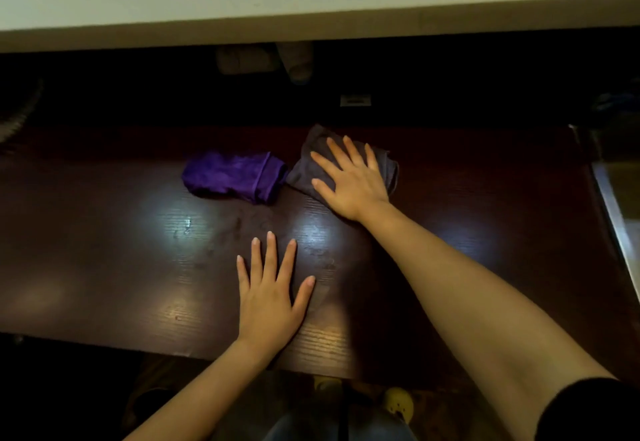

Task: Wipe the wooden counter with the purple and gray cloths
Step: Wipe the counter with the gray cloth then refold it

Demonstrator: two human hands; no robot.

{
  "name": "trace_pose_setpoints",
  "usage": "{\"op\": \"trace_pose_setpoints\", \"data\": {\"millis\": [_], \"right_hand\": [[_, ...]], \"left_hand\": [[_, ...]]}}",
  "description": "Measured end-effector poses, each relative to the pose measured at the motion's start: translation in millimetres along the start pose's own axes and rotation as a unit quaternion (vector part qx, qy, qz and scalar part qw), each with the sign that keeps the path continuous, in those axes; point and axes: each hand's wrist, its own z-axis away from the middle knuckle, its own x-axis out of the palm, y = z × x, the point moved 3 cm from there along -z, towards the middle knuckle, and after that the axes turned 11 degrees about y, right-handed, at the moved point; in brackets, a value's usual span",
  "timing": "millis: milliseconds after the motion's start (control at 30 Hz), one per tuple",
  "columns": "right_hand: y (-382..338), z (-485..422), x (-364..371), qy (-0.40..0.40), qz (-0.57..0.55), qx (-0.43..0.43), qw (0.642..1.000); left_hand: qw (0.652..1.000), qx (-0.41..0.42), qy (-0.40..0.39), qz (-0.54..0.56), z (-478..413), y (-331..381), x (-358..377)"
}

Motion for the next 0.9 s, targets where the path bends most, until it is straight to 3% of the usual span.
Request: {"op": "trace_pose_setpoints", "data": {"millis": [167,333,567,900], "right_hand": [[6,-1,1,0.015,0.001,0.023,1.000],[40,10,-7,0.027,0.013,0.073,0.997],[117,50,-32,0.038,0.036,0.172,0.984],[202,122,-64,0.032,0.061,0.267,0.961]], "left_hand": [[0.999,-0.033,0.008,0.019,-7,23,1],[0.997,0.050,0.042,0.033,-33,59,-1],[0.994,0.103,0.012,0.037,-70,98,20],[0.992,0.118,0.034,0.005,-73,100,30]]}}
